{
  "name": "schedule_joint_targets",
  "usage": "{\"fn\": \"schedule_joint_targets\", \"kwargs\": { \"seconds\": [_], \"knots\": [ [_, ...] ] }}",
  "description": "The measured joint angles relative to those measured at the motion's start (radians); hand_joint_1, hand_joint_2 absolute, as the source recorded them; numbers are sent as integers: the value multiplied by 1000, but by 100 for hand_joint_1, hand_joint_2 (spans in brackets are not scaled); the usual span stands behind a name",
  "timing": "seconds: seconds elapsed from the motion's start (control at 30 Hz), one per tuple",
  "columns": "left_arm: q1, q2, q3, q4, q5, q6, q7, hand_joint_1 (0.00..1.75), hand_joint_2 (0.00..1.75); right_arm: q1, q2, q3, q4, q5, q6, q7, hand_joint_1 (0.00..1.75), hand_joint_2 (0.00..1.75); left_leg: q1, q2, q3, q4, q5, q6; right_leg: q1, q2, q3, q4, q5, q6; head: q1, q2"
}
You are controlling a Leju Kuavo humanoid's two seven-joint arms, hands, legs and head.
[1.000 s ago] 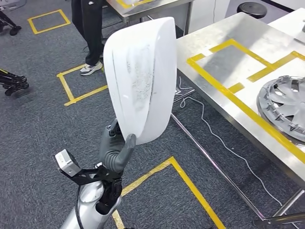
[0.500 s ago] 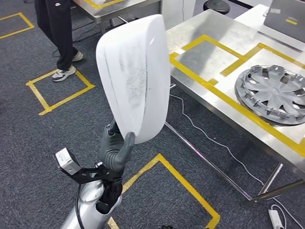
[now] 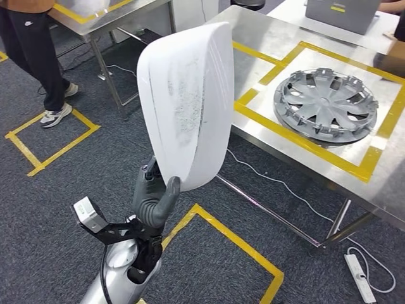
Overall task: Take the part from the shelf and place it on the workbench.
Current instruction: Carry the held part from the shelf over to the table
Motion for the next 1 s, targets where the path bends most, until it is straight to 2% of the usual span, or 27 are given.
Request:
{"fn": "schedule_joint_targets", "kwargs": {
  "seconds": [0.1,0.13,0.17,0.27,0.3,0.33,0.37,0.4,0.47,0.5,0.53,0.57,0.6,0.63,0.67,0.73,0.77,0.8,0.87,0.93,1.0],
  "knots": [
    [0,0,0,0,0,0,0,175,175,0,0,0,0,0,0,0,0,175,0,-1,-9,15,-2,0,0,3,0,0,0,0,0,0],
    [0,0,0,0,0,0,0,175,175,1,0,0,0,0,0,0,0,175,0,-1,-11,14,5,1,0,9,0,0,0,0,0,0],
    [0,0,0,0,0,0,0,175,175,2,0,0,0,0,0,0,0,175,1,-5,5,-25,38,2,-1,22,0,0,1,2,0,0],
    [0,-1,1,0,0,0,0,175,175,1,0,0,0,0,0,0,0,175,13,-71,99,-240,143,6,-3,80,-10,1,9,23,-3,0],
    [0,-1,1,0,0,0,0,175,175,3,0,0,0,0,0,0,0,175,14,-85,113,-270,148,9,-5,93,-14,-2,13,31,-4,0],
    [0,-2,1,0,0,0,0,175,175,6,0,0,0,-1,0,0,0,175,13,-75,112,-270,151,16,-8,101,-17,-7,17,38,-4,0],
    [-1,-3,0,0,1,0,0,175,175,9,0,0,0,-2,0,0,0,175,12,-65,113,-272,154,23,-9,94,-20,-5,16,43,-4,0],
    [-1,-4,0,0,1,0,0,175,175,11,0,0,0,-2,0,0,0,175,13,-53,113,-274,156,30,-7,74,-30,11,5,47,-1,0],
    [-2,-5,1,0,1,0,0,175,175,10,0,0,0,-2,0,1,0,175,10,-29,114,-276,158,40,-3,16,-71,99,-48,50,4,0],
    [-2,-5,2,0,1,0,0,175,175,8,0,0,0,-2,0,1,0,175,8,-16,113,-276,157,43,-2,-4,-101,167,-83,51,6,0],
    [-1,-4,3,1,1,0,0,175,175,7,0,0,0,-2,0,1,0,175,5,-3,113,-276,156,45,-2,-13,-127,228,-109,52,6,0],
    [-1,-4,4,1,1,0,0,175,175,6,0,0,0,-2,0,1,0,175,4,10,113,-276,156,46,-2,-18,-139,263,-119,52,6,0],
    [-1,-4,4,2,0,0,0,175,175,6,0,0,0,-3,0,1,0,175,2,23,113,-276,155,46,-2,-22,-134,266,-113,52,6,0],
    [-1,-4,4,2,0,0,0,175,175,7,0,0,0,-3,0,1,0,175,2,34,114,-275,154,45,-2,-27,-108,225,-90,50,6,0],
    [-1,-4,4,2,0,0,0,175,175,7,0,0,0,-3,0,1,0,175,2,45,116,-275,152,43,-1,-39,-67,159,-60,48,6,0],
    [-1,-5,4,2,0,0,0,175,175,5,0,0,0,-3,0,2,0,175,-3,63,119,-274,148,35,6,-71,1,40,-24,41,5,0],
    [-1,-4,4,2,0,0,0,175,175,3,0,0,0,-3,0,2,0,175,-5,70,120,-273,148,31,9,-79,16,11,-19,36,5,0],
    [-1,-4,4,2,0,0,0,175,175,2,0,0,0,-3,0,2,0,175,-7,78,120,-273,148,26,12,-78,17,3,-20,31,4,0],
    [-2,-4,4,1,0,0,0,175,175,4,0,0,0,-3,0,3,0,175,-5,87,122,-274,146,15,10,-56,14,1,-15,19,3,0],
    [-2,-4,4,1,0,-1,0,175,175,6,0,0,0,-3,0,3,0,175,-2,57,108,-240,119,3,5,-37,14,-4,-10,9,1,0],
    [-1,-2,4,0,0,-1,0,175,175,4,0,0,0,-3,0,4,0,175,0,14,55,-129,62,-5,1,-17,14,-5,-7,3,-3,0]
  ]
}}
